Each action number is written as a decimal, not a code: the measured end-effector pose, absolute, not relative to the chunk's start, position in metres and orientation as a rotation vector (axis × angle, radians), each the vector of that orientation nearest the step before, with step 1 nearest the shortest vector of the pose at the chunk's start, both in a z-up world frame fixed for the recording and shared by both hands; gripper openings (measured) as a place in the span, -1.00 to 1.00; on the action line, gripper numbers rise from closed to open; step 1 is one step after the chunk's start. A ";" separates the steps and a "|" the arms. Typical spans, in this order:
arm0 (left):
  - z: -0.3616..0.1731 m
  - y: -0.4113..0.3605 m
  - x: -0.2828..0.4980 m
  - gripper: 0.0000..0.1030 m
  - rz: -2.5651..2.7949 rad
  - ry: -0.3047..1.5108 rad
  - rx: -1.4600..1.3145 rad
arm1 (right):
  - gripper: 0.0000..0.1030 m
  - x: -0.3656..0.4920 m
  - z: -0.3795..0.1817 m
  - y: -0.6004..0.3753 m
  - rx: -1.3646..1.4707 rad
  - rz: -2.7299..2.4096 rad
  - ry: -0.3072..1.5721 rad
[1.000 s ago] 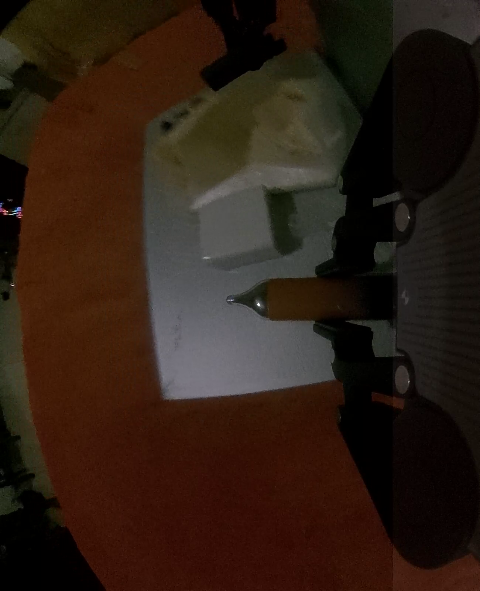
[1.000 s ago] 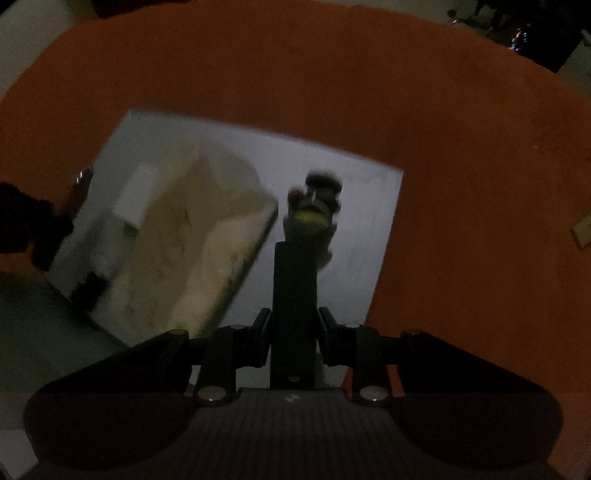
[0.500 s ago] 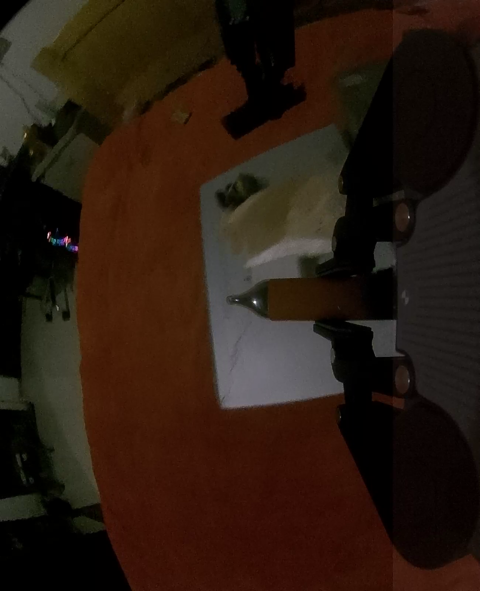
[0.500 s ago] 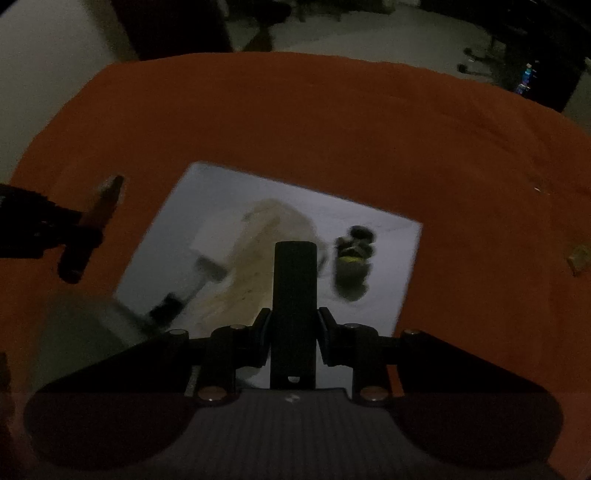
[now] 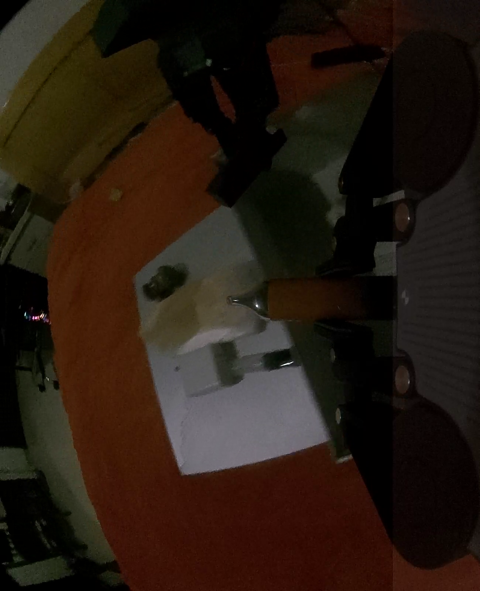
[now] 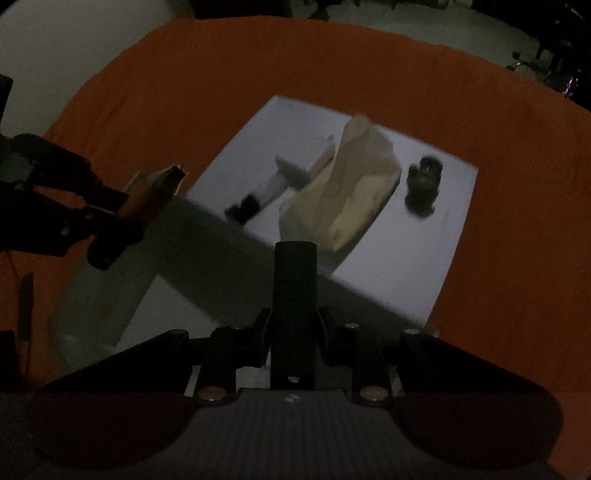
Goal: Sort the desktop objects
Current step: 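Carry the amber bottle into the white box with the left tool while the right tool follows, then open the left tool releasing the bottle in the box and withdraw both tools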
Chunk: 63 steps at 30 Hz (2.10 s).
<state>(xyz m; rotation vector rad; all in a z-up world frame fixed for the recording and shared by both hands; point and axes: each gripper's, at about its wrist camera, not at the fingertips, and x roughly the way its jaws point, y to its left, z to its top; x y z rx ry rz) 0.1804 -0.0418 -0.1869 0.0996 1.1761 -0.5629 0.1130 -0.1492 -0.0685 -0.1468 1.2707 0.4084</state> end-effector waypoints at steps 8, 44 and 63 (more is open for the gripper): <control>-0.234 -0.046 0.138 -0.59 -0.595 1.249 0.130 | -0.45 0.080 -0.116 -0.149 -0.049 0.430 1.403; -0.297 -0.076 0.120 -0.60 -0.623 1.384 0.183 | -0.44 0.047 -0.189 -0.125 -0.154 0.447 1.546; -0.242 -0.034 0.135 0.99 -0.495 1.073 -0.242 | 0.64 0.059 -0.117 -0.139 -0.136 0.451 1.338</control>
